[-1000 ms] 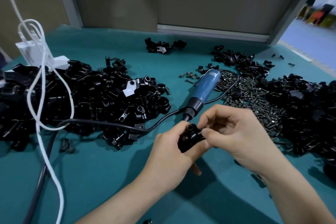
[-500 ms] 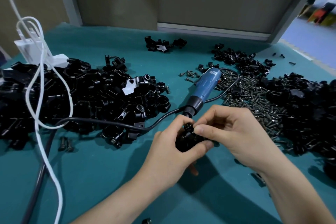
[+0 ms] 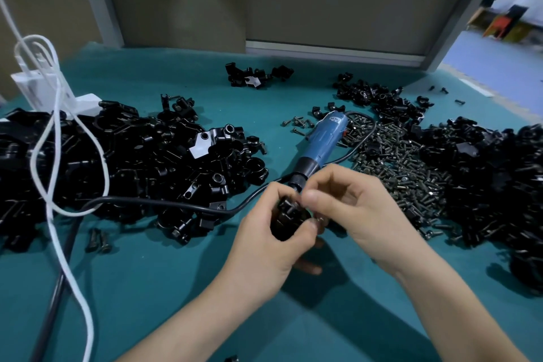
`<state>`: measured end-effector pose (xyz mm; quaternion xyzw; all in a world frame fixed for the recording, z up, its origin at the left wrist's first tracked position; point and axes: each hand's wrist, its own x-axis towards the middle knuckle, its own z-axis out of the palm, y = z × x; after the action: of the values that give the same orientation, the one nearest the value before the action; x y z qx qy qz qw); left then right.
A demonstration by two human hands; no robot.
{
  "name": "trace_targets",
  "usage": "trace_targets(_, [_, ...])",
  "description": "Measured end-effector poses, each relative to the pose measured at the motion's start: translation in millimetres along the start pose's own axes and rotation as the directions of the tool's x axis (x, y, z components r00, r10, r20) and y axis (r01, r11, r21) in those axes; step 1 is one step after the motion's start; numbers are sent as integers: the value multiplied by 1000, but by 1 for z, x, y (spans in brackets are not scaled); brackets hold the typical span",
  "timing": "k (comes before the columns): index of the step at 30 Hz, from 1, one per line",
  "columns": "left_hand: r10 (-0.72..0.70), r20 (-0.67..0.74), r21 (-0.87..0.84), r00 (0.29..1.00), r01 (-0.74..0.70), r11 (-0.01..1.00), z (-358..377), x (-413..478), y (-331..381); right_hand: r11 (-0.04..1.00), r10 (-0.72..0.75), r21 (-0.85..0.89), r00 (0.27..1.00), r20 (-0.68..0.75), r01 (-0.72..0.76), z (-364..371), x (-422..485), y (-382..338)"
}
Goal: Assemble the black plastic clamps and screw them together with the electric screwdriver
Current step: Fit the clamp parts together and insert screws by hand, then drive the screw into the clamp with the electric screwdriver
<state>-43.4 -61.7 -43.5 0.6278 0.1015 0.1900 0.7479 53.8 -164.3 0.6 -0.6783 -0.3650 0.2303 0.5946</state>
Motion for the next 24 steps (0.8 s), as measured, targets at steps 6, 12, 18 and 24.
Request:
trace_targets(6, [-65, -36, -121, 997, 60, 991, -4, 2, 1, 976, 84, -156, 925, -369, -151, -42, 44, 13])
trace_targets(12, [-103, -91, -174, 990, 86, 981, -6, 5, -1, 711, 401, -411, 809, -430, -571, -44, 120, 24])
trace_targets(18, [-107, -59, -186, 992, 94, 978, -6, 6, 2, 730, 410, -326, 767, -494, -601, -36, 138, 40])
trace_targets(24, [-114, -63, -149, 991, 104, 983, -8, 5, 1, 851, 501, 379, 777, -382, -363, -51, 128, 41])
